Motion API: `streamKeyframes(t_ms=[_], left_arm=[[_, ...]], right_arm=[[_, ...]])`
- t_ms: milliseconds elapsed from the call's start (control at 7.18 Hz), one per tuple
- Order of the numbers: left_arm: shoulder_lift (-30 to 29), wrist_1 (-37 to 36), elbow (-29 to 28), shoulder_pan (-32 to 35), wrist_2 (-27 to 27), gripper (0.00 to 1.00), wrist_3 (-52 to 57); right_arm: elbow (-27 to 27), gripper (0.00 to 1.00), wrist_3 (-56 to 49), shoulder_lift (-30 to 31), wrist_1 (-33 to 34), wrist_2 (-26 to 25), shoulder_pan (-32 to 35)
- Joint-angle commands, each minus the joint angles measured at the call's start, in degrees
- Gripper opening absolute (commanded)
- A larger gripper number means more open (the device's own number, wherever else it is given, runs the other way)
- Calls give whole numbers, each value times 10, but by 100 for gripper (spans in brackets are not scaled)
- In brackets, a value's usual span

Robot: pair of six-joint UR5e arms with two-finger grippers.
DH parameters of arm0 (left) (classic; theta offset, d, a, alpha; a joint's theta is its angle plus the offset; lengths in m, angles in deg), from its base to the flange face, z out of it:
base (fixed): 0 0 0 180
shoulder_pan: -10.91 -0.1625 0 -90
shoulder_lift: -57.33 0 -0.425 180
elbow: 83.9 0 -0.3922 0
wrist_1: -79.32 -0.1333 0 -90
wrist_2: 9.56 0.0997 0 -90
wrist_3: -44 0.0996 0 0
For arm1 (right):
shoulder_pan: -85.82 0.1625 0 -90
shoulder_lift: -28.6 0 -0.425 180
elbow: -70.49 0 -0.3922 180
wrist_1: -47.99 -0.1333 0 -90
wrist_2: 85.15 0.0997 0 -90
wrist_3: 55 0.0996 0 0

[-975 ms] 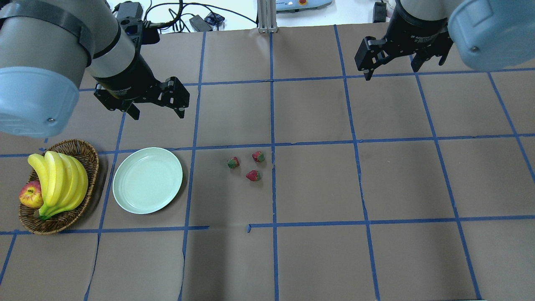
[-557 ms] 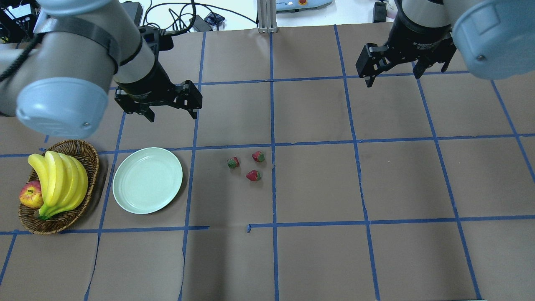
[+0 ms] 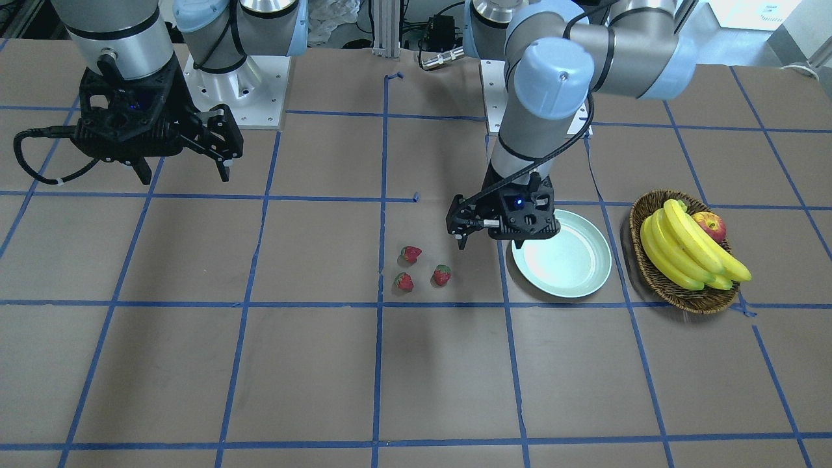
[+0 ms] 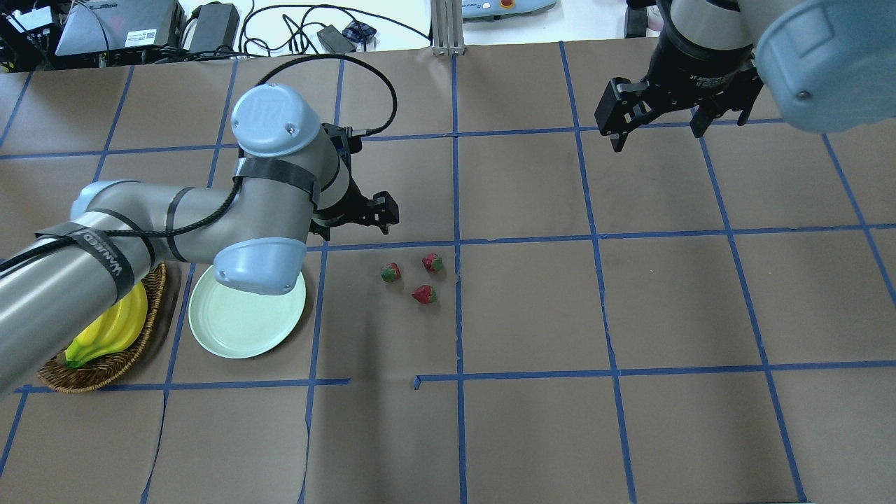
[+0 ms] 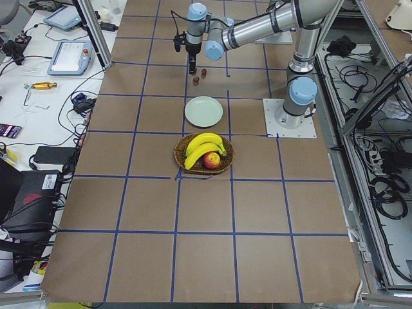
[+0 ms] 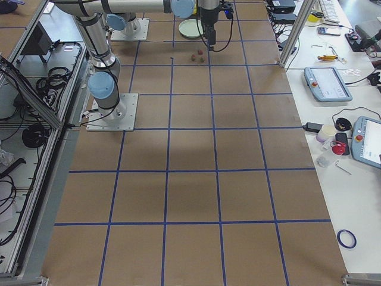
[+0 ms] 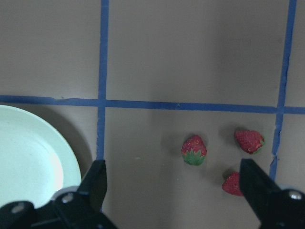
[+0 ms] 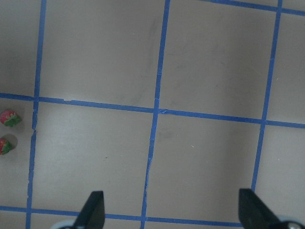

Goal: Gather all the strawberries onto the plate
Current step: 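Reach the left gripper to a strawberry and grasp it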

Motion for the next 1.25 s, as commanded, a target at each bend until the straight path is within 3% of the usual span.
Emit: streamKeyframes(t_ms=[0, 279, 418, 557, 697, 836, 1114], left_arm=[[-67, -47, 7, 23, 1, 95, -5], [-91, -48, 7, 32, 0, 85, -5], [-92, -47, 8, 35, 1, 68, -4], [-94, -47, 8, 36, 1, 40, -2], [-94, -47, 8, 37, 4, 20, -3], [-92, -46, 7, 38, 13, 12, -3], [-54, -5, 4, 32, 50, 13, 10]], right_arm=[[0, 100, 1, -2, 1, 0, 0], [0, 100, 0, -2, 1, 0, 0], [0, 100, 0, -2, 1, 0, 0], [0, 100, 0, -2, 1, 0, 1], [0, 100, 0, -2, 1, 0, 0], [0, 100, 0, -2, 1, 1, 0], [0, 100, 0, -2, 1, 0, 0]])
